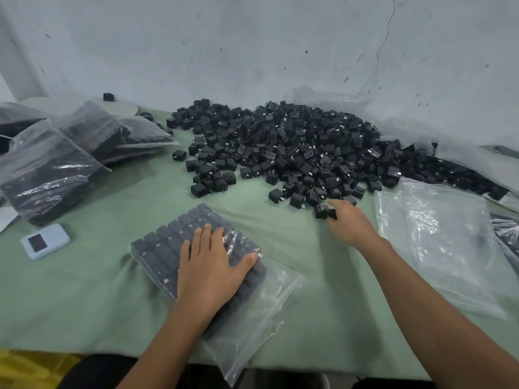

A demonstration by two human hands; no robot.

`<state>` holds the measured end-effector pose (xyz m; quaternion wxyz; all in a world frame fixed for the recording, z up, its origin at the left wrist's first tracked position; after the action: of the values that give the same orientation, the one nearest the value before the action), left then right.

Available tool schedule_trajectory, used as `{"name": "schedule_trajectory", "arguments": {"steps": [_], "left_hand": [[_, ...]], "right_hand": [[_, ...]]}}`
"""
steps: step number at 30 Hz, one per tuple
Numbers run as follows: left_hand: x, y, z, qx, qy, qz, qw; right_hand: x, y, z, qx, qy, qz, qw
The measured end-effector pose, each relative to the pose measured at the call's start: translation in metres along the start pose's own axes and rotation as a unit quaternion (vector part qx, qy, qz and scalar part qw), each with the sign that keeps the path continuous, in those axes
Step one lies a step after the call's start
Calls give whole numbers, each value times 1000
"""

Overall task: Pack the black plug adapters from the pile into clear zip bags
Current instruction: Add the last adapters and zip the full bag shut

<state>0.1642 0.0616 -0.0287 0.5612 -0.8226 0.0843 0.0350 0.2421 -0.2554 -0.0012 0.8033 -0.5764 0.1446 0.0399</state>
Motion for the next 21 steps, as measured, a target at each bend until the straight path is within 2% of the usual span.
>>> {"name": "schedule_trajectory", "arguments": {"steps": [2, 7, 9, 10, 12, 14, 15, 17, 19, 21], "left_hand": [[0, 0, 0, -2, -1, -1, 1000], [0, -1, -1, 2, 4, 3, 1000], [-1, -2, -2, 3, 7, 4, 1000], [-1, -2, -2, 4, 7, 4, 1000], [-1, -2, -2, 3, 7, 3, 1000], [-2, -2, -2, 2, 8, 5, 1000], [-2, -2, -3, 2, 7, 7, 1000], [-1, -3, -3, 3, 5, 10, 1000], [-1, -3, -3, 4, 6, 11, 1000], [-1, -3, -3, 1, 8, 11, 1000]], "right_hand": [[14, 5, -7, -35, 16, 21, 999], [-5, 2, -25, -24, 48, -17, 998], [-32, -1, -31, 10, 47, -33, 998], [-49, -3, -31, 70, 37, -43, 996], [-90, 1, -25, 273, -8, -41, 961], [-135, 15, -10, 446, -73, -1, 892], [-157, 26, -2, 489, -95, 30, 867], [-194, 55, 20, 519, -118, 113, 839], [-215, 82, 44, 518, -109, 189, 827], [-216, 100, 66, 542, -88, 222, 805]]}}
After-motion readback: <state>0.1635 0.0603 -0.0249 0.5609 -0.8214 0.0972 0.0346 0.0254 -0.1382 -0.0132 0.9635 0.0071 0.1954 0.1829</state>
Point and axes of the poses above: each hand's wrist, its own x-axis towards the middle knuckle, its own y-axis out of the palm, z = x × y, the point moved 5 cm from there along x, towards the middle knuckle, and after that the axes turned 15 degrees about z, right-handed, at the moved point
